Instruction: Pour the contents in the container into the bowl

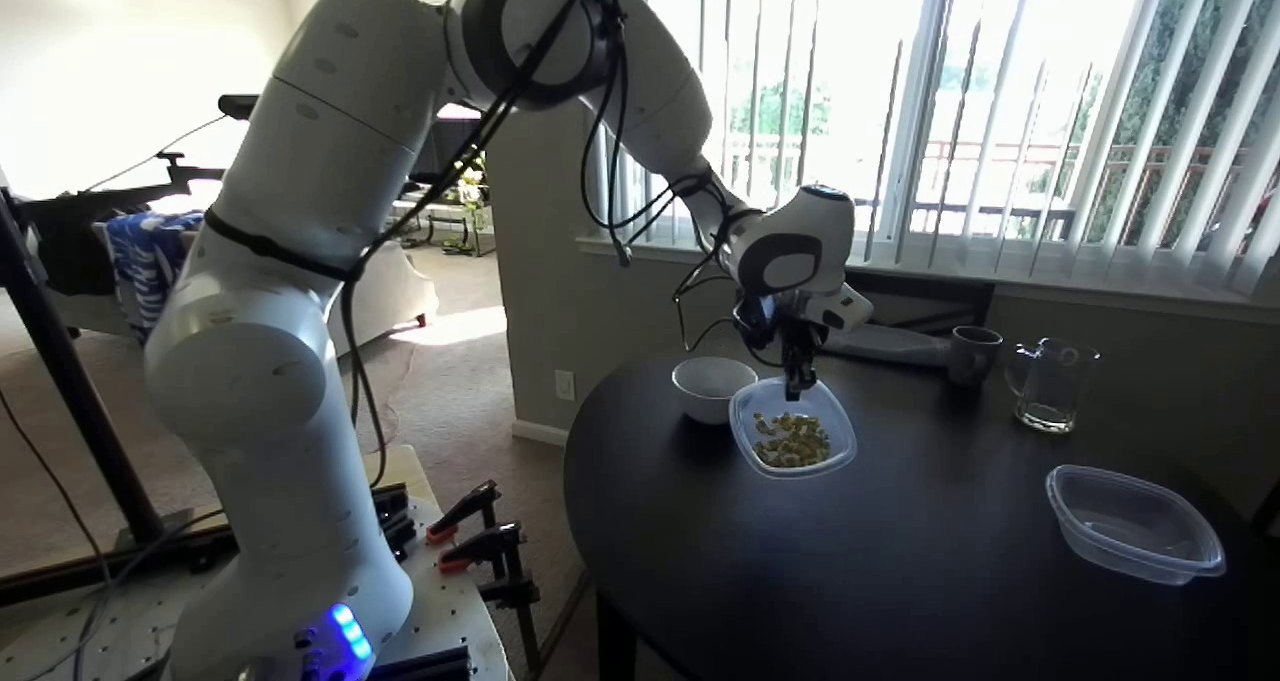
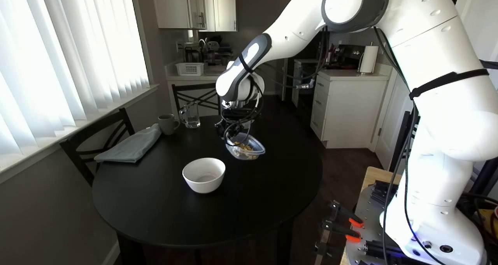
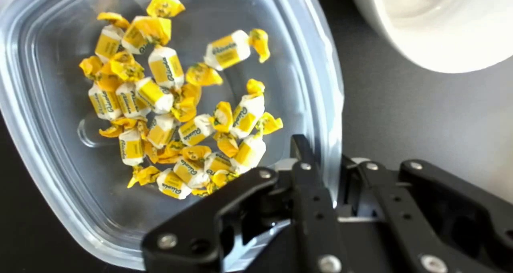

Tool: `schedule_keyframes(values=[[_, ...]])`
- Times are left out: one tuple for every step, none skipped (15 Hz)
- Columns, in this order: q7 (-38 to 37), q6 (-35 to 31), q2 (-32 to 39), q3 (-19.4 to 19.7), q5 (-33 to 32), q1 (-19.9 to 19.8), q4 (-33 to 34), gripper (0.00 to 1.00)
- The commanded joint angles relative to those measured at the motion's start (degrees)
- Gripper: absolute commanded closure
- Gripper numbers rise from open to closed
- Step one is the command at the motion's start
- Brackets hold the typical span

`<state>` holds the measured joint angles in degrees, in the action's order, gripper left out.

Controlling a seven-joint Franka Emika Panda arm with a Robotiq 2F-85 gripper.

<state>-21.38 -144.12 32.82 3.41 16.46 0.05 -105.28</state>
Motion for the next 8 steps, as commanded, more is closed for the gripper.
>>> schedule_keyframes(values=[[-5.1,-5.5,-5.8,-3.0,6.9,0.7,-5.0,0.99],[-5.4,-6.3,-6.5,-4.0,8.5,0.9,-5.2,0.99],[-5.7,-7.4,-7.0,-4.9,9.8,1.2,-5.2,0.99],[-5.9,-8.4,-7.5,-5.5,10.7,1.6,-5.3,0.99],[-5.7,-9.0,-8.0,-6.3,11.8,1.7,-5.3,0.99],[-5.6,-9.7,-8.4,-6.9,12.7,1.9,-5.4,0.99],[-5.1,-10.3,-8.8,-7.7,13.8,1.8,-5.3,0.99],[-4.4,-10.6,-9.3,-8.8,15.2,1.6,-5.4,0.99]])
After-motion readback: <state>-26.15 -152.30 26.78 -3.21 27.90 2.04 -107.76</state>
